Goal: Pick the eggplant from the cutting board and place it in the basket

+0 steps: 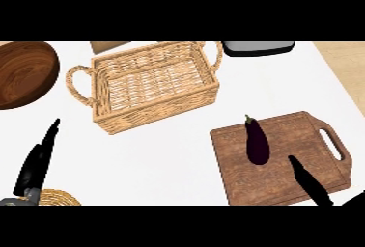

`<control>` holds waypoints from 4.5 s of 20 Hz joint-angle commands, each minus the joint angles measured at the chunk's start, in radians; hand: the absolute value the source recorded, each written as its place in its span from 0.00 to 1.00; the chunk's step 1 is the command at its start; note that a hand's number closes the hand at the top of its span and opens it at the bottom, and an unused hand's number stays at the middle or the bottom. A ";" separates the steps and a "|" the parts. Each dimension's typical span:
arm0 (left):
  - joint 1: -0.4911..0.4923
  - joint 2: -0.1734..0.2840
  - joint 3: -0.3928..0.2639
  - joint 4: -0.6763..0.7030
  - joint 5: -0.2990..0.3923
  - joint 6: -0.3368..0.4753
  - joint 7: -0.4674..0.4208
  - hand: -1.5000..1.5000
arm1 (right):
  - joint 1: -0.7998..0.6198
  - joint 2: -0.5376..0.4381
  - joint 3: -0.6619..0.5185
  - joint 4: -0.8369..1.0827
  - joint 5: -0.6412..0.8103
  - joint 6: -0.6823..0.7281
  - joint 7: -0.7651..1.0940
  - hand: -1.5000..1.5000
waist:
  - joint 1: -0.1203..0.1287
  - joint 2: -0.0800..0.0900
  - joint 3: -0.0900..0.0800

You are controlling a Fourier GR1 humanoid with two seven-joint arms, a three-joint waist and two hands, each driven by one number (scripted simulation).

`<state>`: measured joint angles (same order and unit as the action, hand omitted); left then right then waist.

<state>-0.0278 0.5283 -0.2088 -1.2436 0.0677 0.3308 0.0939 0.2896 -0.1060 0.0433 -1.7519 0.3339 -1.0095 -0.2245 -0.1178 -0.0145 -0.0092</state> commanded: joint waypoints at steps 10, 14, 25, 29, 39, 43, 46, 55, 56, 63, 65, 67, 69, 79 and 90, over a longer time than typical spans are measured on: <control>-0.012 0.000 -0.035 -0.034 -0.014 -0.039 0.045 0.50 | 0.691 0.085 0.402 -0.299 0.510 0.043 0.158 0.00 | 0.084 0.022 0.000; -0.031 -0.010 -0.045 -0.065 -0.015 -0.047 0.096 0.50 | 0.871 0.104 0.541 -0.436 0.675 0.033 0.252 0.00 | 0.096 0.024 0.003; -0.081 -0.044 -0.039 -0.089 -0.057 -0.068 0.181 0.50 | 0.767 0.106 0.708 -0.518 1.037 0.072 0.652 0.00 | 0.114 0.020 0.008; -0.026 -0.072 -0.048 -0.105 -0.086 -0.066 0.135 0.50 | 0.576 0.106 0.597 -0.409 1.057 0.082 0.778 0.00 | 0.118 0.017 0.009; 0.074 -0.039 0.030 -0.200 -0.089 -0.122 0.126 0.50 | 0.343 0.106 0.521 -0.358 1.137 0.196 0.974 0.00 | 0.122 0.013 0.009; -0.061 -0.134 0.016 -0.042 -0.165 -0.095 0.130 0.50 | 0.222 0.106 0.532 -0.260 1.184 0.202 1.077 0.00 | 0.112 0.015 0.009; 0.012 -0.084 0.060 -0.152 -0.151 -0.137 0.167 0.50 | 0.253 0.106 0.568 -0.235 1.224 0.160 1.093 0.00 | 0.116 0.013 0.009; 0.057 -0.139 0.085 -0.180 -0.213 -0.160 0.138 0.50 | 0.118 0.106 0.474 -0.250 1.137 0.307 1.115 0.00 | 0.119 0.013 0.009; 0.044 -0.115 0.115 -0.201 -0.173 -0.213 0.177 0.50 | 0.108 0.106 0.474 -0.220 1.139 0.298 1.122 0.00 | 0.119 0.014 0.009; -0.007 -0.162 0.140 -0.126 -0.233 -0.213 0.145 0.50 | 0.007 0.106 0.447 -0.043 1.082 0.231 1.134 0.00 | 0.117 0.014 0.009; 0.046 -0.144 0.165 -0.128 -0.218 -0.231 0.112 0.50 | -0.053 0.106 0.387 0.016 1.010 0.219 1.092 0.00 | 0.120 0.014 0.009; 0.040 -0.170 0.154 -0.162 -0.234 -0.244 0.136 0.50 | -0.033 0.106 0.381 0.038 0.993 0.187 1.072 0.00 | 0.119 0.014 0.009; 0.067 -0.183 0.146 -0.191 -0.262 -0.228 0.145 0.50 | -0.064 0.088 0.321 0.068 0.919 0.196 1.014 0.00 | 0.120 0.014 0.010; -0.006 -0.241 0.171 -0.172 -0.312 -0.246 0.191 0.50 | -0.091 0.038 0.234 0.125 0.791 0.170 0.954 0.00 | 0.117 0.014 0.010; -0.005 -0.255 0.252 -0.132 -0.323 -0.304 0.121 0.50 | -0.175 0.059 0.176 0.254 0.690 0.148 0.840 0.00 | 0.117 0.014 0.009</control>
<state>-0.0181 0.2863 0.0249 -1.3750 -0.2502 0.0415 0.2098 0.1290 -0.0268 0.2468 -1.5369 1.0956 -0.8232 0.6876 0.0000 -0.0022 -0.0001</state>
